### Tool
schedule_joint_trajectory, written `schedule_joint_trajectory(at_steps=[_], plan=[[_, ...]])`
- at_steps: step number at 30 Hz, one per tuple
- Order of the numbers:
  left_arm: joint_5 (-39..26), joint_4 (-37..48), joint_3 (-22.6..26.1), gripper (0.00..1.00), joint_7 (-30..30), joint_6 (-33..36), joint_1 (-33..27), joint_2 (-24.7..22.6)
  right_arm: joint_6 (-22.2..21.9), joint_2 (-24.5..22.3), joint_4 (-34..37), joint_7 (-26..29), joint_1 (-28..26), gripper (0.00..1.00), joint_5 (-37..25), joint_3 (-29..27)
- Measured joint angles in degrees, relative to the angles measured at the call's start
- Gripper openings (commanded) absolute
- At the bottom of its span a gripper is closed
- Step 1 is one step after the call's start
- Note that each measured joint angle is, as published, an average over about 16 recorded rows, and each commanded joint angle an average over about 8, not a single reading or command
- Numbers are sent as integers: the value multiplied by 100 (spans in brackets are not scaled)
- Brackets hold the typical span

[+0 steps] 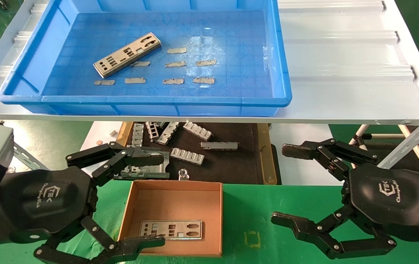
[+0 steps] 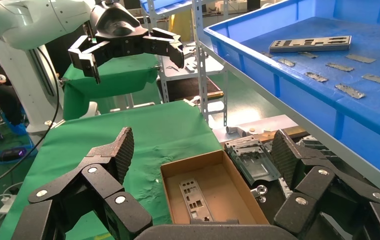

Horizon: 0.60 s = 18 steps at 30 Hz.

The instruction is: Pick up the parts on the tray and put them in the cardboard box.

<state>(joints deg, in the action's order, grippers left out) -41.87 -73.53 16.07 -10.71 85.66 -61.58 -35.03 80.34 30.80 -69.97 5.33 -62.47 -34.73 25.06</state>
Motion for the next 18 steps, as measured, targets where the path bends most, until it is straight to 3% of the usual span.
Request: schedule_joint_trajectory(at_steps=[11,12,18], plan=[[0,0,0,100,0,0,0,0,0,0,0,0,0,100,0,0],[0,0,0,100,0,0,0,0,0,0,0,0,0,97,0,0],[6,45,-7,100,-21,-53,-21,-22,0,0,0,0,0,25,0,0]])
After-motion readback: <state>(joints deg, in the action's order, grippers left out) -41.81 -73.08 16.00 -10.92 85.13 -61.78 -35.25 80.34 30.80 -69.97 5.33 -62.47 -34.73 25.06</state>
